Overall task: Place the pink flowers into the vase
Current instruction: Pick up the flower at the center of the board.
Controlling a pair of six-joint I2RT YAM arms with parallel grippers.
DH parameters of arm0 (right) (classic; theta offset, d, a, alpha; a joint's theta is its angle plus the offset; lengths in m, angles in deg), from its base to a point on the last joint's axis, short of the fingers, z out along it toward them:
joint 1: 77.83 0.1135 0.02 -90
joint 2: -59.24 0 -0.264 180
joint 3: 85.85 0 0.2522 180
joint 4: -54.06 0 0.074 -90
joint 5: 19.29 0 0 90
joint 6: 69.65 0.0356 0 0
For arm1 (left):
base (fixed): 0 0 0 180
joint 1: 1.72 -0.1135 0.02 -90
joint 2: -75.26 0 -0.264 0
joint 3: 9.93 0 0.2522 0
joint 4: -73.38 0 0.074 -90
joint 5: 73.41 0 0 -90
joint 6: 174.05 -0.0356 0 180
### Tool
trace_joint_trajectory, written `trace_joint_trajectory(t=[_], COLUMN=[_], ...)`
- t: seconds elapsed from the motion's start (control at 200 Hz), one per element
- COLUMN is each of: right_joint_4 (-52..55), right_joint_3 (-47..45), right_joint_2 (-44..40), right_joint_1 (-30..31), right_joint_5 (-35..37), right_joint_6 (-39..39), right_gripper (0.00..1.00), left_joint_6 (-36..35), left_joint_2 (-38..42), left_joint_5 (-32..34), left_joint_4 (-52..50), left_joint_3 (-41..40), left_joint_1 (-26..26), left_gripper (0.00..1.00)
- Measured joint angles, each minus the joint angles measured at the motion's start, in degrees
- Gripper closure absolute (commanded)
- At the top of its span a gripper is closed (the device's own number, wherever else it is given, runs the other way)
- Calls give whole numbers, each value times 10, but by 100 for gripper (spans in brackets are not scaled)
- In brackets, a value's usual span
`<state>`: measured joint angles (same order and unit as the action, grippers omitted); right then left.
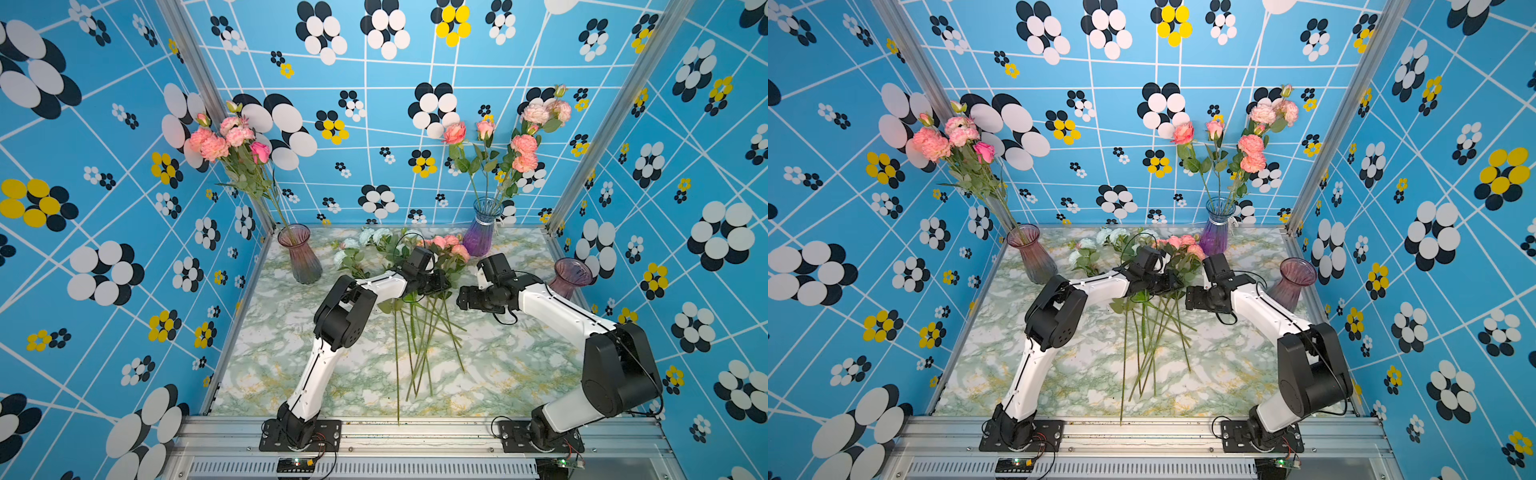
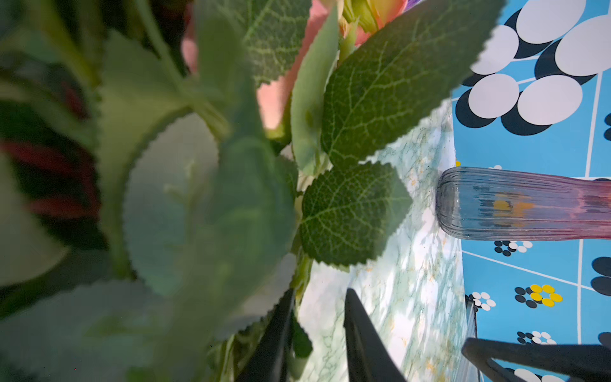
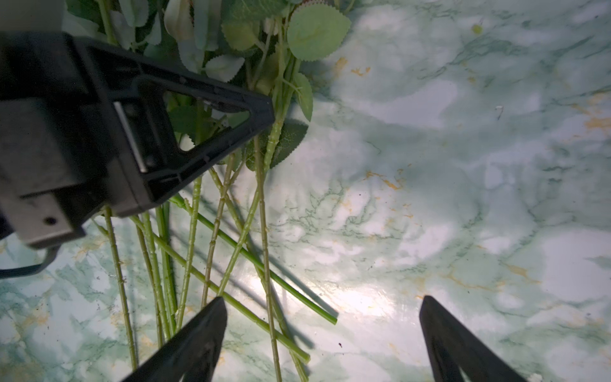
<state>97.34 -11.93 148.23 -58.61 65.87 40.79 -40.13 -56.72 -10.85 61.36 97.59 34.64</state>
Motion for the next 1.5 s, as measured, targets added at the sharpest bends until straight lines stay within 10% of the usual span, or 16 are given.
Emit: trace_joint_trajectory(t=[1.054,1.504], right_joint_4=[-3,-3], right_joint_3=[-17,-17], right_joint_2=[-5,-6], right_joint_1=[0,0], right_joint_5=[0,0], right_joint_6=[4,5], right_gripper=[8,9], left_joint_6=[-15,-7], left_joint_2=[25,1], left_joint_5=[-2,-7], left_joint_4=[-20,-18], left_joint_3=[-36,-6], left_joint_1=[12,12], left_gripper=[70,88])
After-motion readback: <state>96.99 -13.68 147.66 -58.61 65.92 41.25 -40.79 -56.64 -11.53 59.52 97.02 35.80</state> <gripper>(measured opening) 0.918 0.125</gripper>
